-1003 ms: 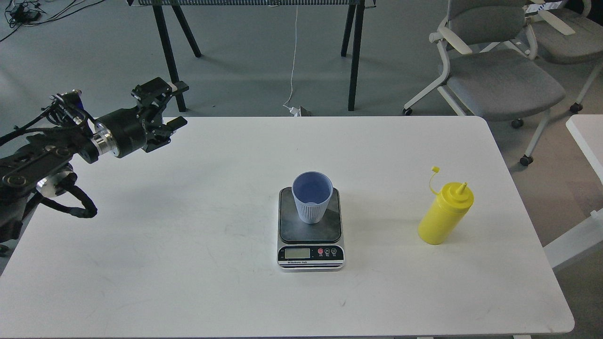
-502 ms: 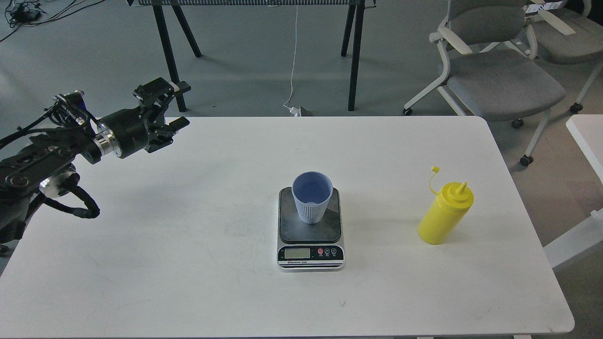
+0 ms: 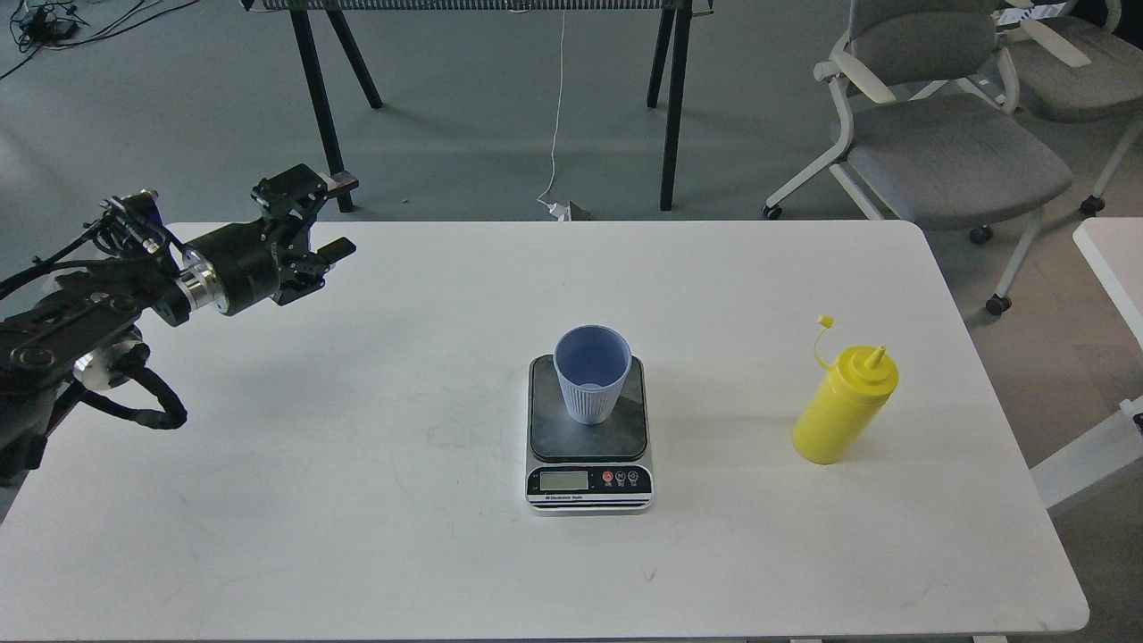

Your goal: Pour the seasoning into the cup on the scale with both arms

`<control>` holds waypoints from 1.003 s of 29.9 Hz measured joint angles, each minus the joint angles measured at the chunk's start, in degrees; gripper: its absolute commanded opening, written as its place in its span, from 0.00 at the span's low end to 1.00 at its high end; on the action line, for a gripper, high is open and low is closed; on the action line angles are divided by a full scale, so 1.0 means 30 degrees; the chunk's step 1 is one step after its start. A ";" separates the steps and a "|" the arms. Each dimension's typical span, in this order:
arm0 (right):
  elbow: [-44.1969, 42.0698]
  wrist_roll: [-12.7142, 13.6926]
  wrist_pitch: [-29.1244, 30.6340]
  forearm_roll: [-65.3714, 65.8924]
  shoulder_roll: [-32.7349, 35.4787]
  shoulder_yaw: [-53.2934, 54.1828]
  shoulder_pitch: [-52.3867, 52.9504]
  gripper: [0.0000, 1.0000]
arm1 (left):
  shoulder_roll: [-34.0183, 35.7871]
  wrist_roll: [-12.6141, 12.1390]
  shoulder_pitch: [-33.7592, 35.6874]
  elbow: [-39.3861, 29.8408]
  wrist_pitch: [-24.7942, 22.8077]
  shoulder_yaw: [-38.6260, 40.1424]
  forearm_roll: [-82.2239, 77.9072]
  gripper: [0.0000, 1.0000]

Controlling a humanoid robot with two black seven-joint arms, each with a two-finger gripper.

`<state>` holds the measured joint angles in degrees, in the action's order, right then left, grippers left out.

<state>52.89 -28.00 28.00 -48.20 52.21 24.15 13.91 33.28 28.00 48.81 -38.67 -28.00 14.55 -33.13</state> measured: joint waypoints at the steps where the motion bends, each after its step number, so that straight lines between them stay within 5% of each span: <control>1: 0.0136 0.0000 0.0000 0.0338 -0.0222 -0.0001 -0.0021 0.99 | -0.0008 0.0000 -0.0012 0.0000 0.0000 0.0000 0.0000 1.00; 30: 0.4949 0.0000 0.0000 0.4594 -0.1349 -0.0687 -0.0694 0.99 | -0.0400 0.0000 -0.0328 0.0031 0.0000 -0.0101 0.0001 1.00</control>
<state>67.74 -28.00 28.00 -34.42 48.16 22.09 11.82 32.08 28.00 47.82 -38.58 -28.00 14.25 -33.13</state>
